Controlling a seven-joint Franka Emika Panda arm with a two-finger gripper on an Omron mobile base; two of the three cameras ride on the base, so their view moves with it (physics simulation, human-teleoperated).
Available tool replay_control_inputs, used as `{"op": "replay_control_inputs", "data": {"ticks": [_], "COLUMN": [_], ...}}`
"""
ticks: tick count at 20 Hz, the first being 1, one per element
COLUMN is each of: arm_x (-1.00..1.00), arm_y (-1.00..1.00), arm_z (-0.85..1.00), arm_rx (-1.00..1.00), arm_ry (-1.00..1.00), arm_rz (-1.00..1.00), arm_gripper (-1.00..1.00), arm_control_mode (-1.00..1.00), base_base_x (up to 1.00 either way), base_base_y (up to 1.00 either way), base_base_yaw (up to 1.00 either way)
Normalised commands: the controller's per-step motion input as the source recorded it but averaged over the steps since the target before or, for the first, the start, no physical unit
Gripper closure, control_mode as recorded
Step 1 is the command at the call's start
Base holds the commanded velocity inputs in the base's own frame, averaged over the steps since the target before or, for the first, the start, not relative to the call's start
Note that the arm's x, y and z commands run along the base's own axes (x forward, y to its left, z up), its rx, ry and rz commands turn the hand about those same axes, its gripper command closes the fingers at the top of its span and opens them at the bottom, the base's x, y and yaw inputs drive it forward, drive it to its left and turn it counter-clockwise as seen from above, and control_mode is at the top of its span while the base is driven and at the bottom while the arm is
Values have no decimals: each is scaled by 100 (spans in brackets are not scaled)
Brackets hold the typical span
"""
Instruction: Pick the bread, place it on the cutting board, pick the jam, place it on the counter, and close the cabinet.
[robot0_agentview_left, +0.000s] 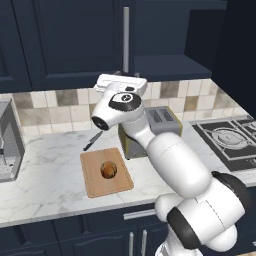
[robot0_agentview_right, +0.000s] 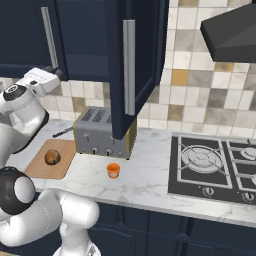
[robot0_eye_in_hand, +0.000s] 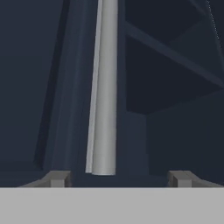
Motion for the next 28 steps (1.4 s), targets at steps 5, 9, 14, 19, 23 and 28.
{"op": "replay_control_inputs", "data": {"ticks": [5,9,14,19,23,28], "arm_x": [33,28,-12,-39,-45,-59], "arm_y": [0,0,-1,-7,-16,-46], "arm_z": [0,0,0,0,3,1], "arm_rx": [0,0,0,0,0,0], "arm_ry": [0,0,0,0,0,0], "arm_rz": [5,5,2,0,0,7], "arm_gripper": [-100,-100,-100,-100,-100,-100], "arm_control_mode": [-100,-100,-100,-100,-100,-100], "base_base_x": [0,0,0,0,0,0], "base_base_y": [0,0,0,0,0,0], "base_base_yaw": [0,0,0,0,0,0]}}
